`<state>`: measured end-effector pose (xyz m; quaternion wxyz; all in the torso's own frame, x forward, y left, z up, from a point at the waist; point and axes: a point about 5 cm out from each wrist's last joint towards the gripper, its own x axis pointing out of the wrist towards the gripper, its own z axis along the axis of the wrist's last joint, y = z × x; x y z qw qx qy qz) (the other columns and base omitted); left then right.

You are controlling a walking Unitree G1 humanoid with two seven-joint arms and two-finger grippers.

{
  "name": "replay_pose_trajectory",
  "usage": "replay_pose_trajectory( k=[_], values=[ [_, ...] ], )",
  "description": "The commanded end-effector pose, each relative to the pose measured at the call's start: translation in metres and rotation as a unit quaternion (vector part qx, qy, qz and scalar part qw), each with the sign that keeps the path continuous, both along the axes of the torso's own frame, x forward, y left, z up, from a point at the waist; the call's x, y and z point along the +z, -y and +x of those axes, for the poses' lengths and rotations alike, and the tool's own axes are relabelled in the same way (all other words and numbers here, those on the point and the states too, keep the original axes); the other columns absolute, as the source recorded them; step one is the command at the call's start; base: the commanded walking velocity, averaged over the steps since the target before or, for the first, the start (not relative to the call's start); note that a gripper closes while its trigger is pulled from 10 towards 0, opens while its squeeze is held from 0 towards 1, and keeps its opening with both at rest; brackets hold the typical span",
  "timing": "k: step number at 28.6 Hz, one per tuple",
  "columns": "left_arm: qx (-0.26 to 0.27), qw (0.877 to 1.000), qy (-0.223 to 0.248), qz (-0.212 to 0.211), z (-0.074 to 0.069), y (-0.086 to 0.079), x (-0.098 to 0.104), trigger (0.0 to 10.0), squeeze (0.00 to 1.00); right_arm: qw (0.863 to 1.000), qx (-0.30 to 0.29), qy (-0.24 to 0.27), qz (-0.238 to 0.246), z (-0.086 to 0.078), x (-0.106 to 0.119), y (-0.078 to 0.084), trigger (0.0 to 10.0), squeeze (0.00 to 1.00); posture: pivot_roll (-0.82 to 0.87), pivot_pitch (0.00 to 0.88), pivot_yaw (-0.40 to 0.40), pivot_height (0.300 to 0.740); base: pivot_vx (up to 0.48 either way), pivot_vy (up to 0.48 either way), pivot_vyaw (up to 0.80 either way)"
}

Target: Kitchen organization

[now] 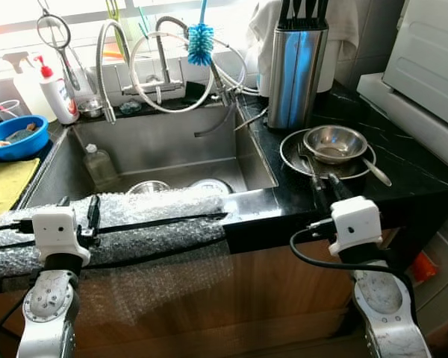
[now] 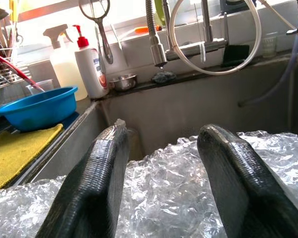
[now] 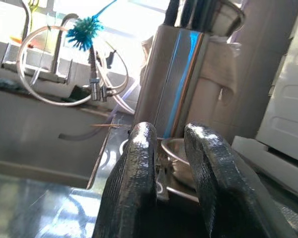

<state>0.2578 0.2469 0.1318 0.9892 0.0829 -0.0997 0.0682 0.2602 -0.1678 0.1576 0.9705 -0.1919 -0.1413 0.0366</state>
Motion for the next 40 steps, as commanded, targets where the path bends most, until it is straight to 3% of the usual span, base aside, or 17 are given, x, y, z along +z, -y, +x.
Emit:
replay_pose_trajectory(
  k=[1, 4, 5, 7, 8, 28, 29, 34, 40],
  values=[
    [-0.004, 1.0, 0.011, 0.009, 0.003, 0.0, 0.009, 10.0, 0.0, 1.0, -0.001, 0.014, 0.002, 0.001, 0.007, -0.003, 10.0, 0.0, -0.12, 0.0, 0.121, 0.74, 0.0, 0.0, 0.0],
    [-0.007, 1.0, 0.01, 0.009, 0.004, 0.0, 0.009, 10.0, 0.0, 1.0, 0.003, 0.004, 0.003, 0.001, 0.002, -0.006, 10.0, 0.0, -0.11, 0.0, 0.125, 0.74, 0.0, 0.0, 0.0],
    [-0.007, 1.0, 0.01, 0.009, 0.004, 0.0, 0.009, 10.0, 0.0, 1.0, 0.006, 0.001, 0.004, 0.0, 0.0, -0.006, 10.0, 0.42, -0.11, 0.0, 0.126, 0.74, 0.0, 0.0, 0.0],
    [-0.007, 1.0, 0.01, 0.009, 0.004, 0.0, 0.009, 10.0, 0.0, 1.0, 0.005, 0.001, 0.003, 0.0, 0.0, -0.006, 10.0, 0.42, -0.11, 0.0, 0.127, 0.74, 0.0, 0.0, 0.0],
    [-0.007, 1.0, 0.01, 0.008, 0.005, 0.0, 0.009, 10.0, 0.0, 1.0, 0.005, -0.002, 0.007, 0.001, -0.001, -0.005, 10.0, 1.0, -0.11, 0.0, 0.127, 0.74, 0.0, 0.0, 0.0],
    [-0.026, 1.0, 0.006, 0.002, 0.007, 0.009, 0.005, 10.0, 0.0, 1.0, 0.008, -0.006, 0.0, 0.003, -0.006, -0.008, 10.0, 1.0, -0.12, 0.0, 0.137, 0.74, 0.0, 0.0, 0.0],
    [-0.028, 1.0, 0.005, 0.001, 0.007, 0.009, 0.005, 10.0, 0.0, 1.0, -0.002, -0.017, -0.003, 0.001, -0.012, -0.005, 10.0, 0.0, -0.13, 0.0, 0.14, 0.74, 0.0, 0.0, 0.0],
    [-0.034, 0.999, 0.003, 0.001, 0.008, 0.011, 0.004, 10.0, 0.0, 0.999, -0.016, -0.043, 0.001, 0.001, -0.024, -0.001, 10.0, 0.0, -0.12, 0.0, 0.141, 0.74, 0.0, 0.0, 0.0],
    [-0.038, 0.999, 0.001, -0.001, 0.008, 0.012, 0.002, 10.0, 0.0, 0.999, -0.018, -0.051, 0.007, 0.008, -0.023, 0.001, 10.0, 0.0, -0.13, 0.0, 0.142, 0.74, 0.0, 0.0, 0.0]
  ],
)
